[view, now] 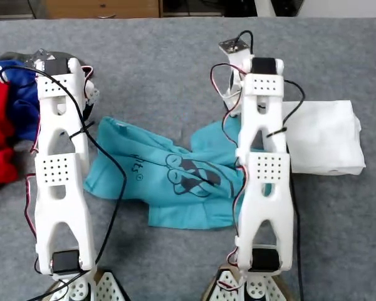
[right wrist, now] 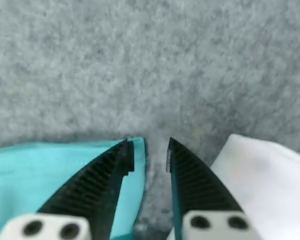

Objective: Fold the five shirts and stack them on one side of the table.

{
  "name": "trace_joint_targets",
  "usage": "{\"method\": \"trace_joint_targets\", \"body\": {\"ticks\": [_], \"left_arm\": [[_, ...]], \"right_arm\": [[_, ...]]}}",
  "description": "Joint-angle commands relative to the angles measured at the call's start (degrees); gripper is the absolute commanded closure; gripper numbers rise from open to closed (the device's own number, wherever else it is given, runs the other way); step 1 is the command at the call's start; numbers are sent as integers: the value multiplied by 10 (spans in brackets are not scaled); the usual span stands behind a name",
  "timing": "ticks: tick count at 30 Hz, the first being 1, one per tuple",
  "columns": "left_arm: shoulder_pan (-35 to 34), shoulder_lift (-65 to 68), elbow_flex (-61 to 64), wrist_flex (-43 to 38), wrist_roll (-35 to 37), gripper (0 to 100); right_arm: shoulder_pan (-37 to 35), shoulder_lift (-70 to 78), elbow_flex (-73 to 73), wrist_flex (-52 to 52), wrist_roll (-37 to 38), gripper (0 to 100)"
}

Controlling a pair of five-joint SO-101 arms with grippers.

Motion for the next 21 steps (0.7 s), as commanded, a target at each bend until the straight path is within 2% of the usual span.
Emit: {"method": "trace_joint_targets", "body": {"ticks": [1,12,21], "left_arm": [[6,-8,-7,-4,2,981],[-4,-8,-7,-4,3,981],[-4,-8,-7,-4,2,981]], "right_arm": [[5,19,-51,-3,5,871],[-14,31,-102,34,3,871],[-15,33,-65,36,3,871]]}}
